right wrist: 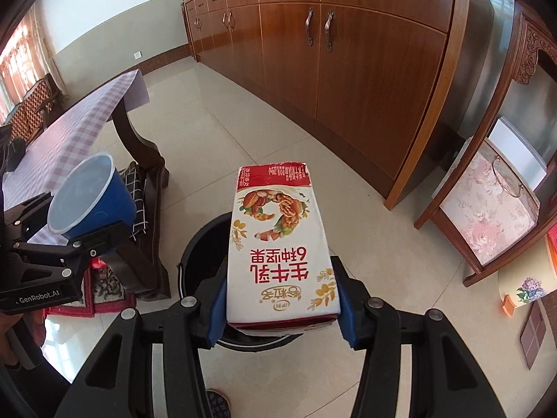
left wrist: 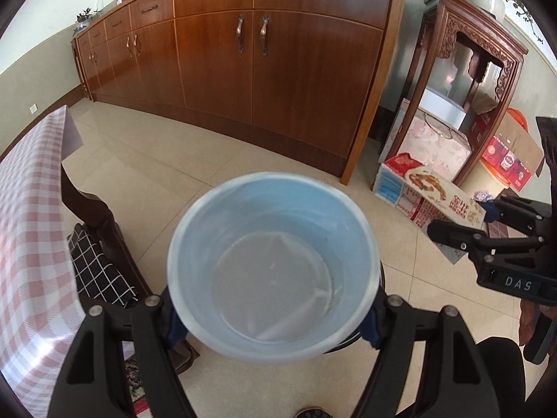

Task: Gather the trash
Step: 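Carry the blue bowl and milk carton in both grippers over the black bin, then open both grippers to drop the bowl and carton into the bin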

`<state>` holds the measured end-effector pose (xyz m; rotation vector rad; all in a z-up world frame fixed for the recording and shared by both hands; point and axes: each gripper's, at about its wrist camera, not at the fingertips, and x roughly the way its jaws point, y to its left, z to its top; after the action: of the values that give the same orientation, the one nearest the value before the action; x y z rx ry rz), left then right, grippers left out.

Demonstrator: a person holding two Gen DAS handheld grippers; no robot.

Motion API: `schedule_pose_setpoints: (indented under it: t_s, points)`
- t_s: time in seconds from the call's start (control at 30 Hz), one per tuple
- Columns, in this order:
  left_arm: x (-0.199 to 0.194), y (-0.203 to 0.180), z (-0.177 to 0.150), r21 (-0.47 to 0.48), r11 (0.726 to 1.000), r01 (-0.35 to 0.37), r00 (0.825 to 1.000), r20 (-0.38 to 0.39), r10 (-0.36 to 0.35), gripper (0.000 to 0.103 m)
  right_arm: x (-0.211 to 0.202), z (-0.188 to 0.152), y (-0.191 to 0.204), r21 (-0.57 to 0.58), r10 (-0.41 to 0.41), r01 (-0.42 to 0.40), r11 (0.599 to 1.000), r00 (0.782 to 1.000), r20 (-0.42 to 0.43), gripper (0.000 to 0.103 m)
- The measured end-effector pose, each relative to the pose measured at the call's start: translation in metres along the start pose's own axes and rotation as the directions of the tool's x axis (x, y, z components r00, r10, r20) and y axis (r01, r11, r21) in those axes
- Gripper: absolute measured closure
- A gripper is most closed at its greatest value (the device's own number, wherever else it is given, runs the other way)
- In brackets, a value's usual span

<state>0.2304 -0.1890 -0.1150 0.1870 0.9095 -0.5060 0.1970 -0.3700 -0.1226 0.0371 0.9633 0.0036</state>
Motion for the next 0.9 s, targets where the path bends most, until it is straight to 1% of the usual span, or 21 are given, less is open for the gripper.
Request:
schedule_pose_setpoints:
  t_s: [0.1,0.23,0.37,0.4,0.47,0.5,0.53,0.57,0.6,0.63,0.67,0.73,0.8,0.83,0.9]
  points:
    - [0.02,-0.004,-0.005,0.007,1.0,0.01,0.999,-0.042,-0.01,0.027,0.024,-0.007,-0.003,-0.033,0.017,-0.018,0.999,0.999,-0.049,0.049]
    - [0.046,-0.003,-0.01,0.02,0.999,0.025,0.995,-0.098,-0.023,0.027,0.06,-0.015,0.002,-0.135,0.03,-0.046,0.99,0.992,-0.123,0.049]
    - [0.071,-0.005,-0.017,0.031,0.999,0.033,0.987,-0.159,-0.028,0.027,0.089,-0.023,0.005,-0.212,0.048,-0.086,0.973,0.983,-0.179,0.049]
    - [0.077,-0.006,-0.017,0.023,0.999,0.041,0.984,-0.174,-0.036,0.027,0.096,-0.025,0.005,-0.222,0.055,-0.098,0.97,0.98,-0.192,0.049]
    - [0.093,-0.01,-0.018,0.016,0.997,0.078,0.975,-0.209,-0.073,0.025,0.111,-0.029,0.006,-0.235,0.079,-0.134,0.963,0.97,-0.228,0.048]
    - [0.102,-0.013,-0.02,0.038,0.998,0.049,0.975,-0.219,-0.04,0.025,0.119,-0.031,0.005,-0.249,0.081,-0.142,0.958,0.967,-0.241,0.045]
    - [0.109,-0.013,-0.022,0.051,0.999,0.002,0.975,-0.224,0.009,0.016,0.128,-0.034,0.002,-0.267,0.043,-0.109,0.958,0.97,-0.239,0.024]
    - [0.115,-0.009,-0.025,0.043,0.999,-0.032,0.97,-0.24,0.042,0.006,0.133,-0.036,-0.001,-0.279,0.0,-0.065,0.958,0.974,-0.228,0.011]
    - [0.115,-0.004,-0.027,0.026,0.999,-0.043,0.968,-0.245,0.048,0.004,0.136,-0.038,-0.006,-0.274,-0.025,-0.039,0.961,0.974,-0.226,0.0]
    - [0.112,0.0,-0.028,0.011,0.998,-0.057,0.97,-0.236,0.058,0.004,0.134,-0.039,-0.014,-0.248,-0.034,-0.021,0.968,0.975,-0.218,0.0]
    - [0.107,0.002,-0.03,0.005,0.996,-0.088,0.971,-0.223,0.087,0.001,0.131,-0.039,-0.022,-0.214,-0.048,0.003,0.977,0.978,-0.204,0.0]
    - [0.095,0.006,-0.031,-0.016,0.992,-0.129,0.974,-0.192,0.123,0.0,0.118,-0.038,-0.039,-0.127,-0.068,0.048,0.991,0.985,-0.157,0.0]
    - [0.074,0.008,-0.029,-0.045,0.986,-0.161,0.979,-0.134,0.154,0.0,0.102,-0.035,-0.05,-0.049,-0.121,0.116,0.992,0.986,-0.116,0.0]
    - [0.062,0.006,-0.027,-0.057,0.983,-0.173,0.981,-0.101,0.167,0.0,0.093,-0.033,-0.053,-0.015,-0.133,0.132,0.991,0.987,-0.094,0.0]
    - [0.042,0.004,-0.023,-0.084,0.979,-0.185,0.982,-0.06,0.181,0.0,0.075,-0.03,-0.05,0.027,-0.167,0.168,0.985,0.985,-0.042,0.0]
